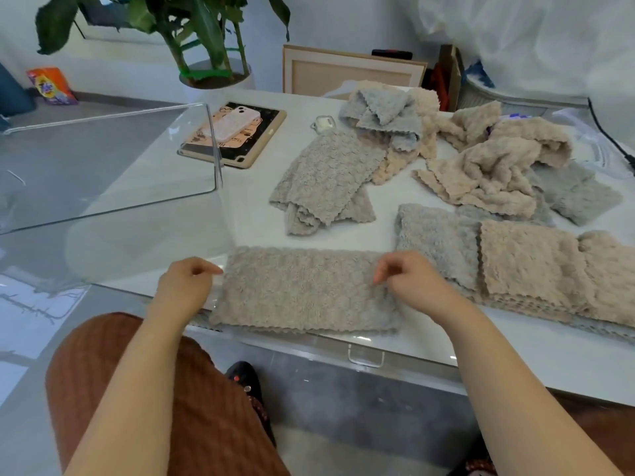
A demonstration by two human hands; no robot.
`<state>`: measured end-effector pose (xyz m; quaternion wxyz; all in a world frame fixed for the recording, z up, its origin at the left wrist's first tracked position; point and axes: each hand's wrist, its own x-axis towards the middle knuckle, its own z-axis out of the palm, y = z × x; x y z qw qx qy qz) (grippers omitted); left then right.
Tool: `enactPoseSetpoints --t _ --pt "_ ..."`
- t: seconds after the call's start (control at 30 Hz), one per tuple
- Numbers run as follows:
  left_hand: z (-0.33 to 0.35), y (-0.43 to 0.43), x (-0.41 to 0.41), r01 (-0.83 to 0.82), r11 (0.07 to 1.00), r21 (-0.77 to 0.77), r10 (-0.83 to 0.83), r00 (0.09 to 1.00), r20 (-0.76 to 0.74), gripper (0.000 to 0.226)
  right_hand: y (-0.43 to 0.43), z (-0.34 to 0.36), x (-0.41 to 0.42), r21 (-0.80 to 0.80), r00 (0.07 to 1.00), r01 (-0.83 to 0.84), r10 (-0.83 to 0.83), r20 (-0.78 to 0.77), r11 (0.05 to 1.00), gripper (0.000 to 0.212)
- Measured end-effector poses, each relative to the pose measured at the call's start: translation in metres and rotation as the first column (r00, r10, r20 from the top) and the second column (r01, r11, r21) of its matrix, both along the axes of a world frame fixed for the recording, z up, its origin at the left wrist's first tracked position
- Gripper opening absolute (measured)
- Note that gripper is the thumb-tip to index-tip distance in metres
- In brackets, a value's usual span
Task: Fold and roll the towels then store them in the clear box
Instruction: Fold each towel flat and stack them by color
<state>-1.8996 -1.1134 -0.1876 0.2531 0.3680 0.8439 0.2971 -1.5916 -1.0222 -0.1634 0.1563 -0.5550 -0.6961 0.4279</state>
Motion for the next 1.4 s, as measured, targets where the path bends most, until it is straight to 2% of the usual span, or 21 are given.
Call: enactPoseSetpoints --t 0.03,0.07,0.13,0.17,0.23,0.3,0.37,0.5,0.57,0.63,0.7,0.77,0.8,0.83,0.9,1.0,1.07,1.13,1.2,1.3,1.4 --pt "-0.001 0.004 0.007 -0.058 0.998 -0.005 0.058 0.998 -0.033 0.024 0.001 -0.004 -0.005 0.068 0.996 0.073 -0.076 0.043 0.995 0.033" --pt "-0.005 0.008 0.014 -0.072 0.996 -0.044 0.069 0.996 -0.055 0.038 0.000 -0.009 -0.011 0.127 0.987 0.100 -0.115 0.114 0.987 0.026" --pt "-0.015 0.011 0.027 -0.057 0.983 -0.175 0.036 0.992 -0.123 0.069 -0.007 -0.024 -0.019 0.176 0.947 0.032 -0.087 0.311 0.984 0.025" --pt "-0.019 0.011 0.033 -0.062 0.976 -0.210 0.022 0.982 -0.189 0.070 -0.013 -0.031 -0.021 0.183 0.916 -0.020 -0.055 0.398 0.983 0.031" --pt "-0.023 0.009 0.043 -0.066 0.981 -0.183 0.012 0.960 -0.281 0.056 -0.026 -0.043 -0.021 0.252 0.861 -0.104 -0.040 0.507 0.962 0.041" --pt "-0.023 0.006 0.051 -0.032 0.995 -0.096 0.005 0.963 -0.268 0.039 -0.031 -0.053 -0.017 0.308 0.859 -0.119 -0.058 0.509 0.944 0.045" --pt "-0.017 0.002 0.055 -0.011 1.000 -0.025 0.006 0.982 -0.189 0.029 -0.026 -0.053 -0.010 0.276 0.911 -0.069 -0.052 0.409 0.959 0.045" --pt "0.015 0.005 0.073 0.078 0.991 0.112 -0.056 0.981 -0.188 0.036 -0.011 -0.035 0.002 0.202 0.989 0.129 -0.141 0.049 0.971 0.023" --pt "0.033 0.013 0.095 0.192 0.959 0.206 -0.169 0.978 -0.125 0.038 -0.007 -0.019 0.008 0.005 0.952 0.212 -0.205 -0.227 0.977 0.018" --pt "0.043 0.021 0.124 0.323 0.911 0.256 -0.335 0.942 0.004 0.044 -0.005 -0.008 0.012 -0.287 0.835 0.154 -0.280 -0.474 0.945 0.016" --pt "0.045 0.025 0.149 0.452 0.840 0.299 -0.519 0.830 0.205 0.057 -0.005 -0.003 0.013 -0.486 0.768 0.078 -0.363 -0.528 0.871 0.022" --pt "0.040 0.026 0.158 0.541 0.793 0.281 -0.610 0.702 0.368 0.064 -0.007 -0.007 0.014 -0.553 0.800 0.060 -0.372 -0.471 0.831 0.034" --pt "0.037 0.027 0.157 0.554 0.789 0.266 -0.614 0.685 0.393 0.059 -0.008 -0.010 0.014 -0.555 0.818 0.074 -0.369 -0.441 0.829 0.037" --pt "0.034 0.027 0.153 0.526 0.807 0.267 -0.590 0.708 0.387 0.052 -0.009 -0.014 0.013 -0.535 0.842 0.093 -0.353 -0.408 0.840 0.036" --pt "0.024 0.030 0.143 0.376 0.887 0.268 -0.446 0.850 0.280 0.039 -0.010 -0.022 0.012 -0.437 0.905 0.159 -0.308 -0.295 0.885 0.030" --pt "0.009 0.032 0.126 0.171 0.976 0.138 -0.181 0.982 0.063 0.041 -0.011 -0.029 0.008 -0.330 0.940 0.220 -0.290 -0.182 0.918 0.028" --pt "-0.001 0.033 0.123 0.168 0.986 -0.016 -0.165 0.982 0.091 0.050 -0.011 -0.026 0.005 -0.271 0.960 0.200 -0.243 -0.136 0.942 0.006" --pt "-0.008 0.035 0.128 0.197 0.977 -0.078 -0.185 0.973 0.141 0.053 -0.009 -0.022 0.007 -0.250 0.971 0.166 -0.202 -0.127 0.954 0.013" --pt "-0.013 0.039 0.134 0.220 0.972 -0.076 -0.211 0.971 0.112 0.044 -0.008 -0.019 0.009 -0.251 0.982 0.131 -0.160 -0.098 0.959 0.014" --pt "-0.014 0.043 0.143 0.265 0.963 -0.050 -0.264 0.964 0.019 0.037 -0.009 -0.023 0.014 -0.196 0.993 0.039 -0.016 0.118 0.980 0.016" --pt "-0.008 0.044 0.150 0.251 0.959 0.133 -0.268 0.955 0.127 0.028 -0.009 -0.024 0.023 -0.062 0.982 0.068 -0.055 0.182 0.996 0.034"
